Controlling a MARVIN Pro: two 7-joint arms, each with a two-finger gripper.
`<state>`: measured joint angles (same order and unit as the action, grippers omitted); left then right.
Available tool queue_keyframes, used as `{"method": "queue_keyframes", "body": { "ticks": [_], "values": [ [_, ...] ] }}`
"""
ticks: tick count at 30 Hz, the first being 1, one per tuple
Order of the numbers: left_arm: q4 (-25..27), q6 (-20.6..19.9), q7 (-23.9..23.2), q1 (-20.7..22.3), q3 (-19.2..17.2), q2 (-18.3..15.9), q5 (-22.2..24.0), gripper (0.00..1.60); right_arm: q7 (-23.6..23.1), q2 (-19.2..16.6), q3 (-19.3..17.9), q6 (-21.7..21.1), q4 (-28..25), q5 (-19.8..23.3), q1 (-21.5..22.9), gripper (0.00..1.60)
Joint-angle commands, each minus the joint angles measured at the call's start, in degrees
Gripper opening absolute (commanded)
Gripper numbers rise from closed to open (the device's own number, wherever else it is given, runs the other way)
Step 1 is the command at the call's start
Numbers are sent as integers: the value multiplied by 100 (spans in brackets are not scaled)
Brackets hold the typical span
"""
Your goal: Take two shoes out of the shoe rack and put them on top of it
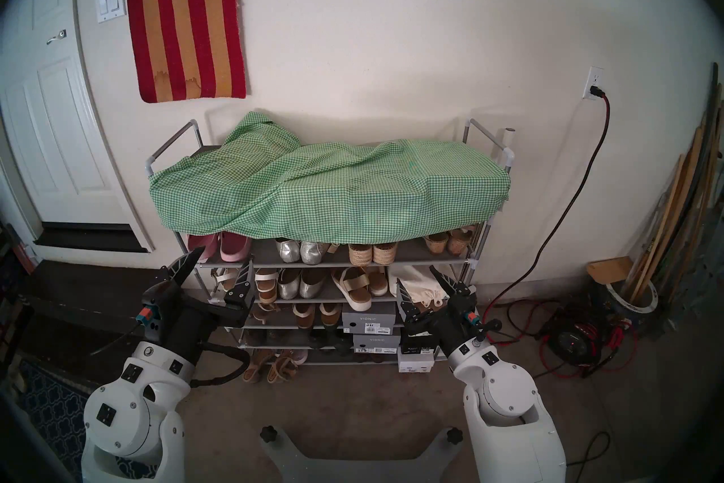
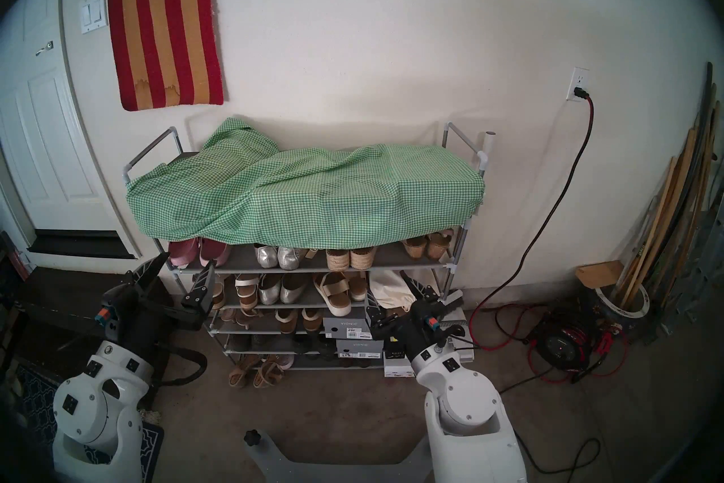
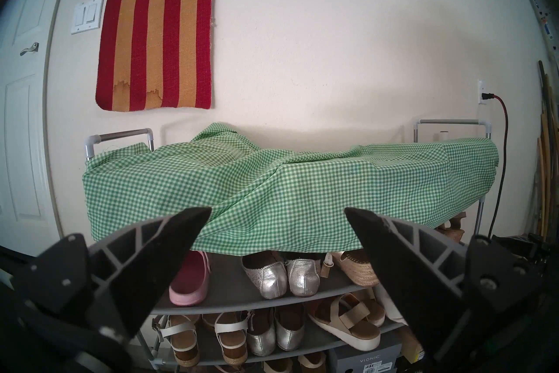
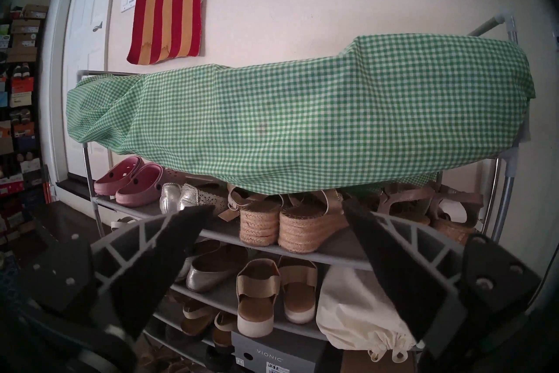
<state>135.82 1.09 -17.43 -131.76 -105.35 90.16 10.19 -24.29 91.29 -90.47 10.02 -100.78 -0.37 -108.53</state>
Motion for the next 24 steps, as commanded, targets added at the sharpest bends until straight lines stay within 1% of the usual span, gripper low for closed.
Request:
{"method": "queue_keyframes", "body": {
  "ticks": [1, 4, 5, 6, 8, 9, 14, 18, 19, 21, 24],
  "values": [
    [0, -4, 3, 6, 4, 1, 0, 160, 21, -1, -38, -286, 521, 11, 258, 160],
    [0, -4, 2, 6, 4, 2, 0, 160, 9, -93, -53, -138, 963, -87, 406, 160],
    [0, -4, 1, 6, 4, 3, -1, 160, 63, -123, -39, 52, 1199, -204, 514, 160],
    [0, -4, 1, 6, 3, 3, -1, 160, 108, -120, -37, -16, 1152, -260, 487, 160],
    [0, -4, 1, 6, 3, 4, -1, 160, 95, -117, -42, 220, 1469, -253, 644, 160],
    [0, -4, 1, 7, 3, 4, -1, 160, 122, -105, -32, 212, 1483, -285, 655, 160],
    [0, -4, -1, 7, 3, 5, -2, 160, 198, -97, 71, 530, 1823, -456, 882, 160],
    [0, -4, -2, 7, 2, 6, -2, 160, 311, -22, 130, 588, 2121, -547, 1177, 160],
    [0, -4, -2, 7, 2, 6, -2, 160, 311, -22, 130, 588, 2121, -547, 1177, 160],
    [0, -3, -3, 7, 2, 6, -2, 160, 435, -30, 254, 567, 2277, -589, 1367, 160],
    [0, -3, -3, 7, 2, 7, -3, 160, 582, -22, 402, 579, 2397, -726, 1539, 160]
  ]
}}
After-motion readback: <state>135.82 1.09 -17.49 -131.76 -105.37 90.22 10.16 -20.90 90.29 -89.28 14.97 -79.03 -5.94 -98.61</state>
